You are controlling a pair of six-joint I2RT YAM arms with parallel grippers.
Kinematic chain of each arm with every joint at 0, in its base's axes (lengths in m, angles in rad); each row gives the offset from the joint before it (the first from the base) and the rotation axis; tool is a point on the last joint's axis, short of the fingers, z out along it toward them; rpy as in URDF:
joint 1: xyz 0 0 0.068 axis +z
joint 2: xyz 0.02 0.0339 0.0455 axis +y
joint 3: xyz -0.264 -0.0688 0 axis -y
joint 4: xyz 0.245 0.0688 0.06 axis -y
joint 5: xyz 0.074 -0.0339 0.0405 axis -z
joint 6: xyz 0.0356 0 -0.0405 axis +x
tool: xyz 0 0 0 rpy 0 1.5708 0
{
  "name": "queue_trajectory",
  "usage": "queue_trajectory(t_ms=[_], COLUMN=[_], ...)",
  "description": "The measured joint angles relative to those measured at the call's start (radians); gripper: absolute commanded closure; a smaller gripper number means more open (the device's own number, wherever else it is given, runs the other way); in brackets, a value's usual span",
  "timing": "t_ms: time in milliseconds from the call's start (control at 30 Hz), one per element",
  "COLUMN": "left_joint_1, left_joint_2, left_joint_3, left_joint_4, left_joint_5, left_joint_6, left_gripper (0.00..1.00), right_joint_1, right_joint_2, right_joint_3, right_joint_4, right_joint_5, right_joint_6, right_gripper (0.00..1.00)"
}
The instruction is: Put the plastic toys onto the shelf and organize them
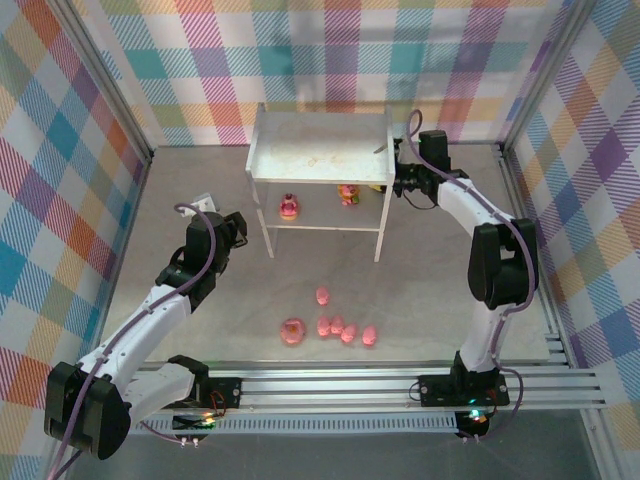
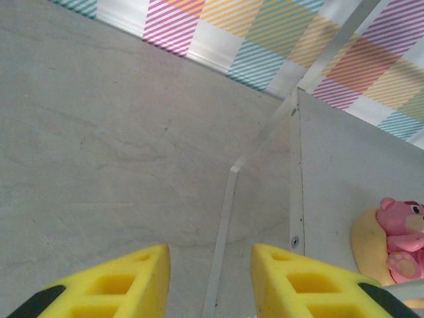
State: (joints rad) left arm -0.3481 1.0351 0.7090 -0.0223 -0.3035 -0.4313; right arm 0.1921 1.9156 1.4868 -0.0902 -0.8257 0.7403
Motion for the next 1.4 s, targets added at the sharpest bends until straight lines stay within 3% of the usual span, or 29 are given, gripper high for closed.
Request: queue_trajectory(t_ms=[500, 1400], left_joint_1=[0.0, 0.0], left_joint_2=[-0.008, -0.011], left_joint_3=[0.0, 0.0], left_joint_4=[0.0, 0.0], left_joint_5=[-0.001, -0.001], left_joint_6=[0.0, 0.0], left_gripper=[0.62, 0.62], right_joint_1=[0.011, 0.015], right_joint_2=[0.019, -0.039], right_joint_3=[0.008, 0.008], right_joint_4=[-0.002, -0.183], right_joint_5=[0.002, -0.076], right_joint_6=[-0.002, -0.195], right_gripper=[0.75, 0.75])
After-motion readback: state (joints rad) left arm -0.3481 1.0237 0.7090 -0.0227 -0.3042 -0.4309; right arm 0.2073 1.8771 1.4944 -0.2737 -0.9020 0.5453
